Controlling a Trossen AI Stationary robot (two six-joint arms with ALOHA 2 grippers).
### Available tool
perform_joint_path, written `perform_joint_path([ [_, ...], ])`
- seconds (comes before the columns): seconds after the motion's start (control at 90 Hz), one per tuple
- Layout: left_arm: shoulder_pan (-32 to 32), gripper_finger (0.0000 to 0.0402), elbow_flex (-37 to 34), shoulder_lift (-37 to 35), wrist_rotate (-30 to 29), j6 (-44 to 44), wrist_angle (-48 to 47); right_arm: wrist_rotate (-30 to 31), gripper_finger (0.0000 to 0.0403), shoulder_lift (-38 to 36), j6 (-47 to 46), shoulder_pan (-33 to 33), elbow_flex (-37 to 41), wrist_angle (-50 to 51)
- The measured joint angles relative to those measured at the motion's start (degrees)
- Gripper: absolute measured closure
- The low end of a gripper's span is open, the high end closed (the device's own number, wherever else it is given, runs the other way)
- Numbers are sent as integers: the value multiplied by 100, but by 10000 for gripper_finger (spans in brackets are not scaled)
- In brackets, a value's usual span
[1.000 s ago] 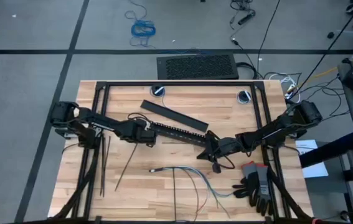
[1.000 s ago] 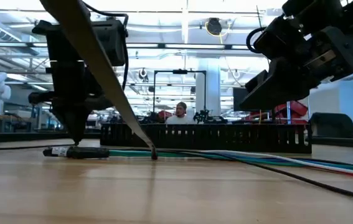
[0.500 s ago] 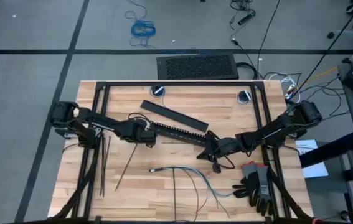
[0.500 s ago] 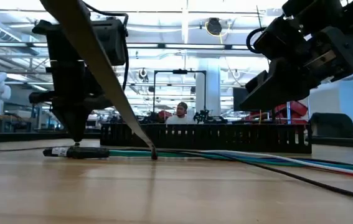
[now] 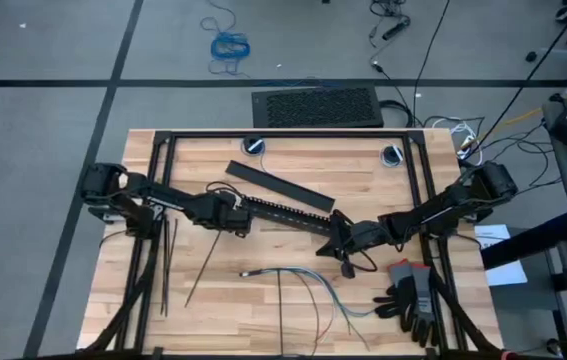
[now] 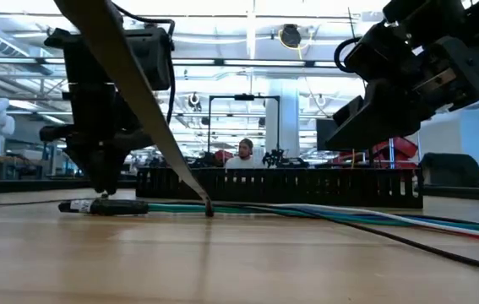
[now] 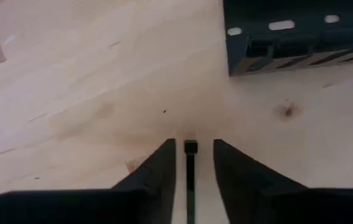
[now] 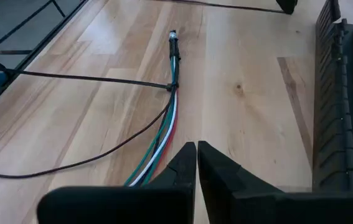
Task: Ziptie cables
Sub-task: Wrap the cable wires with the black zip tie
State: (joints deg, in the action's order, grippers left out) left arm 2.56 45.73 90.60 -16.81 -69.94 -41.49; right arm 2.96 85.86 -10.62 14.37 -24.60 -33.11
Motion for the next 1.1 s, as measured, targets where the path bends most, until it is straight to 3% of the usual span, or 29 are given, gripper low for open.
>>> perform_joint_path([
  [0.233, -59, 291, -74, 160, 81, -27, 110, -2, 394, 0, -34, 0, 1, -3],
  [0.656, -133, 390, -87, 193, 140, -26, 248, -1, 394, 0, -52, 0, 0, 7],
  [1.1, -131, 393, 142, 221, 25, -163, 20, -1, 394, 0, -52, -1, 2, 21],
])
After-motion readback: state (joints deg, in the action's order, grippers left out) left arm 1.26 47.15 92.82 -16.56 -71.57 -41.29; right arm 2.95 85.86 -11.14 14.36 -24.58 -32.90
